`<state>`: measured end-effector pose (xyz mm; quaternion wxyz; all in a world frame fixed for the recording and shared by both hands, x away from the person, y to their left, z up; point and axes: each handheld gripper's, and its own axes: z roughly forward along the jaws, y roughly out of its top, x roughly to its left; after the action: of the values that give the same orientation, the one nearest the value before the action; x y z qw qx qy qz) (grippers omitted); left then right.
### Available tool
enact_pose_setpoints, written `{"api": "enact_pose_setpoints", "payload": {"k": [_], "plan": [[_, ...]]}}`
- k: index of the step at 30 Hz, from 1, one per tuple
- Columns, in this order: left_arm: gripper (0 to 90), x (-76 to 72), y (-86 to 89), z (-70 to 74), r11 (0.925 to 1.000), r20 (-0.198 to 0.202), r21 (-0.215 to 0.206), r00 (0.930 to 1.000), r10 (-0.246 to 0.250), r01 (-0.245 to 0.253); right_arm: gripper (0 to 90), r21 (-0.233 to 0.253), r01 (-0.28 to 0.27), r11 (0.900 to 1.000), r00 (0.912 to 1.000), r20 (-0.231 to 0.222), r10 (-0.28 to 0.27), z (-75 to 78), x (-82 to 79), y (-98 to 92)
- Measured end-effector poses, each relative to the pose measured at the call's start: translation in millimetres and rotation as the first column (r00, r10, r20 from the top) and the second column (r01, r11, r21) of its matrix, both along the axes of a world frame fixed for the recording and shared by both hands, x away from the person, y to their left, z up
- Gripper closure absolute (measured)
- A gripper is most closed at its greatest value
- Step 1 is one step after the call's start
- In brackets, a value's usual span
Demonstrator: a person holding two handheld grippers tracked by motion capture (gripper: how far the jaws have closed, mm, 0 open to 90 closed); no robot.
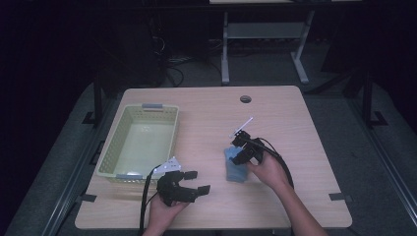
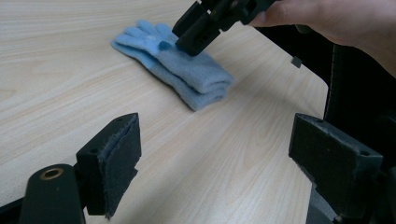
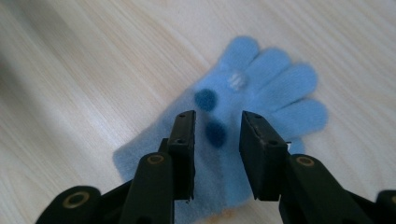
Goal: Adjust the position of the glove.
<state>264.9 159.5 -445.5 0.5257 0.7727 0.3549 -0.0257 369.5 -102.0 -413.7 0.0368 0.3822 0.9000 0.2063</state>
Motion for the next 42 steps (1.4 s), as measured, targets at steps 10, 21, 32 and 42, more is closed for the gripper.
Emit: {"api": "enact_pose_setpoints", "payload": {"k": [10, 21, 32, 42], "plan": [[16.6, -0.2, -1.7, -1.0, 0.9999, 0.001, 0.009, 1.0000, -0.008, 0.008, 83.8, 0.081, 0.024, 0.996, 0.9993, -0.032, -0.022, -16.2, -5.0, -3.8], [19.8, 2.0, -10.0, -0.8, 0.9997, -0.031, 0.002, 0.9992, -0.025, 0.025, 68.9, 0.178, 0.060, 0.982, 0.9980, -0.031, -0.055, -13.8, -16.4, -20.3], [22.5, 20.2, -29.7, 2.0, 0.9994, -0.107, -0.032, 0.9942, 0.007, -0.011, 49.0, 0.324, 0.204, 0.924, 0.9789, -0.075, -0.190, -16.1, -34.5, -61.1], [24.2, 54.0, -55.4, -10.6, 0.9882, -0.290, -0.080, 0.9516, 0.102, -0.131, 47.2, 0.440, 0.309, 0.843, 0.9512, -0.151, -0.269, -33.4, -44.0, -76.9]]}}
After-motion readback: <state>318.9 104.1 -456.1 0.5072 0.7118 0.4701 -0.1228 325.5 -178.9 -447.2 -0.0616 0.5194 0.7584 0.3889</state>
